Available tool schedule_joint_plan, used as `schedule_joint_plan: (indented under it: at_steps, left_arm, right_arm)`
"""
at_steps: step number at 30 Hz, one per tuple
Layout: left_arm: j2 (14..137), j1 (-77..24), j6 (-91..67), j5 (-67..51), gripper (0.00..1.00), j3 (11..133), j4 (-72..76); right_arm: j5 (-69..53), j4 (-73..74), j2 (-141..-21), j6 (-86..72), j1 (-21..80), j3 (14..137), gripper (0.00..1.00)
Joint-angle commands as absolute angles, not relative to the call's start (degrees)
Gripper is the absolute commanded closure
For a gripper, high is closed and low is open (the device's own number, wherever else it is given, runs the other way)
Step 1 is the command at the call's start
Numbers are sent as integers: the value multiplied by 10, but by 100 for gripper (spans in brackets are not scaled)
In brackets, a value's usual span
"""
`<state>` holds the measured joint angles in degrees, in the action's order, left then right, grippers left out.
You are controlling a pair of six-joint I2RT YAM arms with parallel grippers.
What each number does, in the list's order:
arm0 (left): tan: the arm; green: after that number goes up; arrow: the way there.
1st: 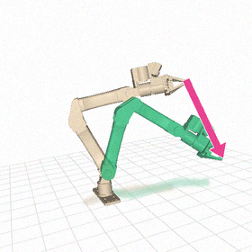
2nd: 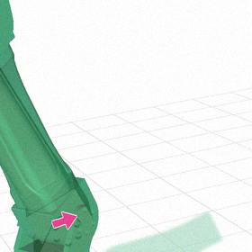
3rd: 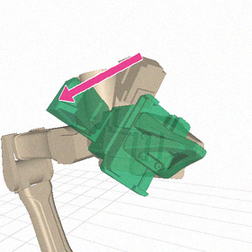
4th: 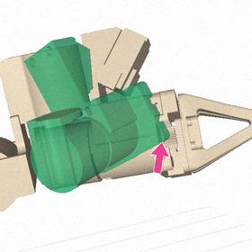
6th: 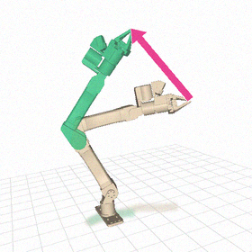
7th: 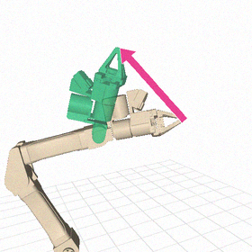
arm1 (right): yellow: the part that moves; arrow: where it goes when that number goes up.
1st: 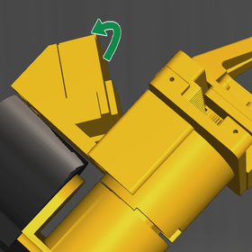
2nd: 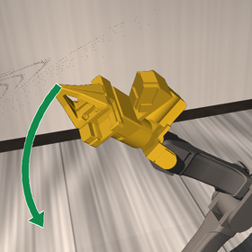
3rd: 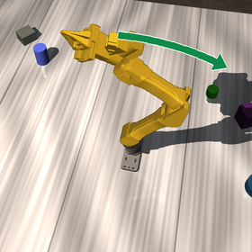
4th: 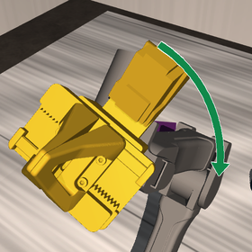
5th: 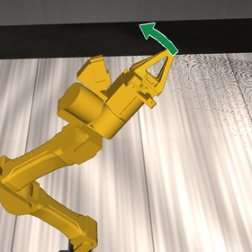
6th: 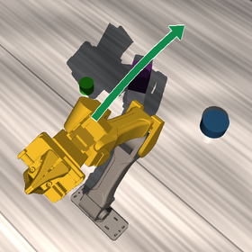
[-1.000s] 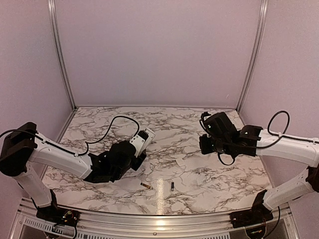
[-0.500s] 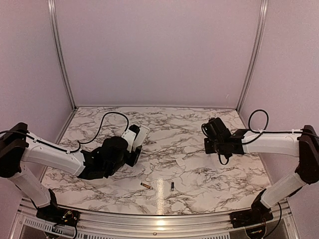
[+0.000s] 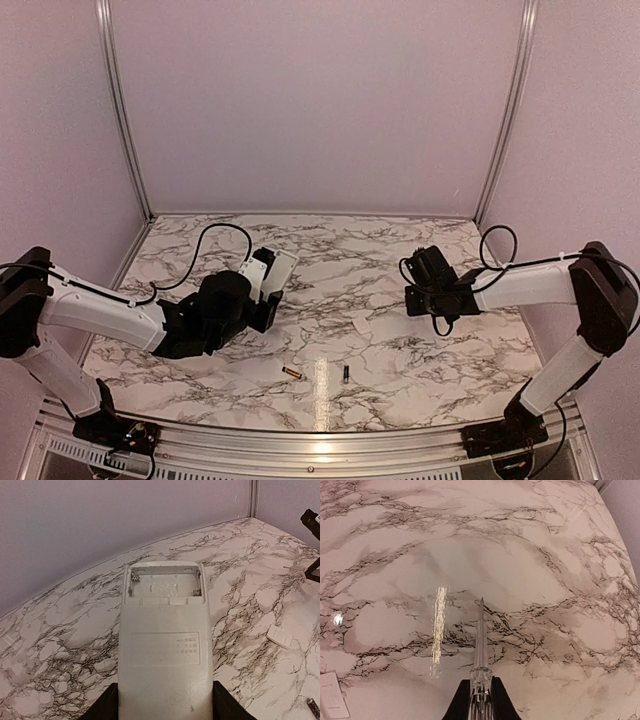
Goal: Unload the batteries from the remote control
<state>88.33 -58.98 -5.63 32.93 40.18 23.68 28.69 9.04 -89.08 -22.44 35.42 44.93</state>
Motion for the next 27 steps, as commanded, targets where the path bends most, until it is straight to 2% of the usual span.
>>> schedule_joint_plan:
  at_steps: [1,5,21,27]
  left_arm:
    - [862,-584,-68,319,100,393,245]
    - [859,-584,-69,318,100,390,247]
    - [861,-584,-68,316,100,392,248]
    - [861,-584,-68,315,100,392,247]
  right_arm:
    - [245,75,-902,-238,341,440,100]
    - [225,75,-904,-247,336,431,99]
    - [198,90,-914,-285,334,411,85]
    - [196,93,-931,-294,335,412,84]
